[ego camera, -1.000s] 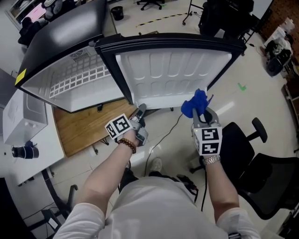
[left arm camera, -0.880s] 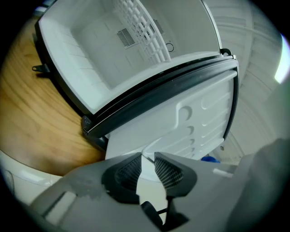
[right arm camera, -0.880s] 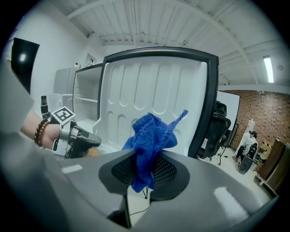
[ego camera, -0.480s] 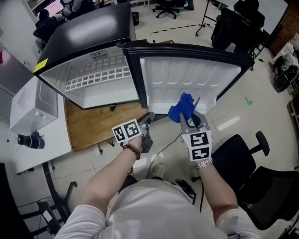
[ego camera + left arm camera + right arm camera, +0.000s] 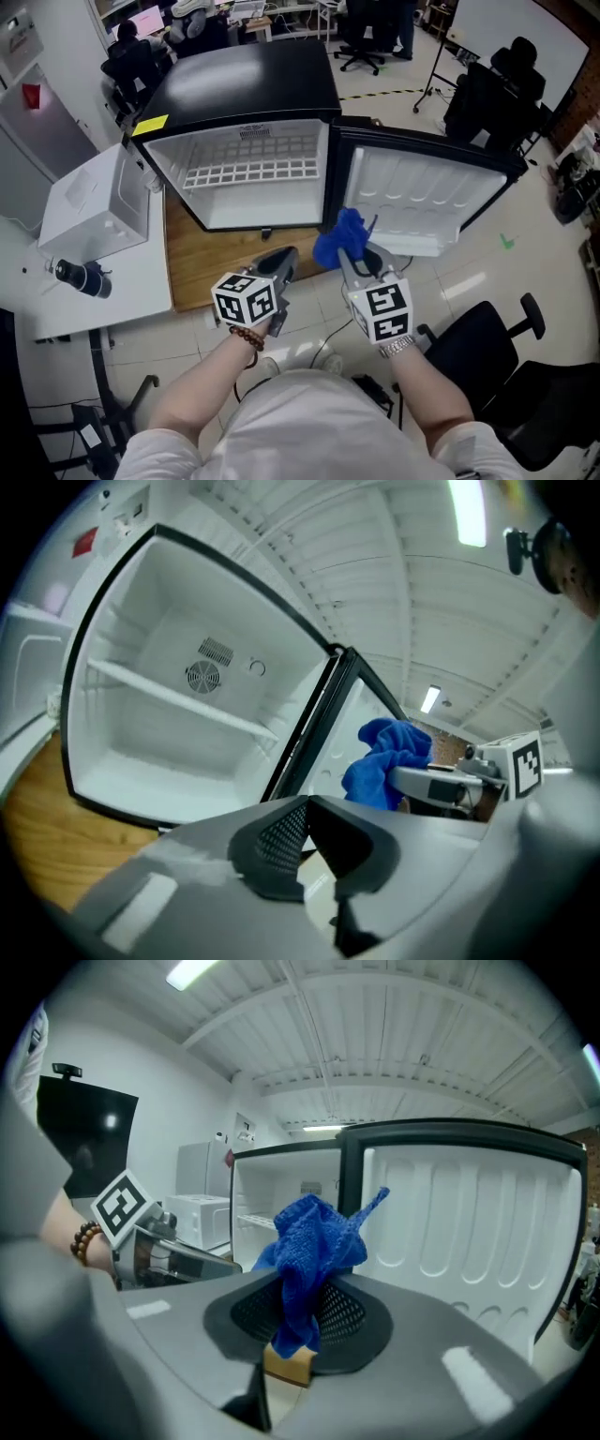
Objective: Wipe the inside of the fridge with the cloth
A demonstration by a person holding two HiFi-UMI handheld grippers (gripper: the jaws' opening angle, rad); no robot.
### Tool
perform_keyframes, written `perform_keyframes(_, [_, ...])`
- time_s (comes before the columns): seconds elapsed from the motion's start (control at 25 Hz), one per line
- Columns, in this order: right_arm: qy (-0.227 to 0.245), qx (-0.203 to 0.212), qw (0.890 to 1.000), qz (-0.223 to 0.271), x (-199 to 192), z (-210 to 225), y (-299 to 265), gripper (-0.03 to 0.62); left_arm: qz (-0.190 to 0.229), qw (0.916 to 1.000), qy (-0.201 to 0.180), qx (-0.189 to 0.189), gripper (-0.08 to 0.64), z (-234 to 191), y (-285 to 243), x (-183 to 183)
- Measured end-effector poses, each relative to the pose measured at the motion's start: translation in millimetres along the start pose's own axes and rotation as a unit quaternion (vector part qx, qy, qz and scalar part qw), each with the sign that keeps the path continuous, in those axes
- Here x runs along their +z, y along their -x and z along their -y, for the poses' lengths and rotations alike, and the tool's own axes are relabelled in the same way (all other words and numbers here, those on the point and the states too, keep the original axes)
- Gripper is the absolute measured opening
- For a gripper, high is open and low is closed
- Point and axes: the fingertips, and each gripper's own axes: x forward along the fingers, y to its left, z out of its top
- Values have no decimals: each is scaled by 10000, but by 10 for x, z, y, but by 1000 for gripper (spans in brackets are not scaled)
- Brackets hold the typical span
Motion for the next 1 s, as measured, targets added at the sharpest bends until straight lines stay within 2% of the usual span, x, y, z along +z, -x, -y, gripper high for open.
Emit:
perform_keyframes(0.2, [-121, -20, 9996, 238, 334, -505, -180, 66, 141, 9930, -1169, 103, 3, -142, 595, 538])
perform_keyframes(0.32, [-168, -114, 9989, 422, 535, -713, -208, 66, 239, 9855, -1678, 52, 3, -144, 820, 811])
perform_keyframes(0.48, [-193, -199, 9980, 567, 690, -978, -198, 66, 305, 9743, -2231, 55, 3, -126, 1064, 1003])
perform_keyframes(0.72, [-126, -213, 9981, 573, 770, -1269, -137, 66, 464, 9684, -2449, 14, 3, -76, 1295, 1089])
perform_keyframes(1.0, [-33, -38, 9989, 456, 660, -1355, 25, 66, 479, 9638, -2605, 302, 3, -4, 1352, 971])
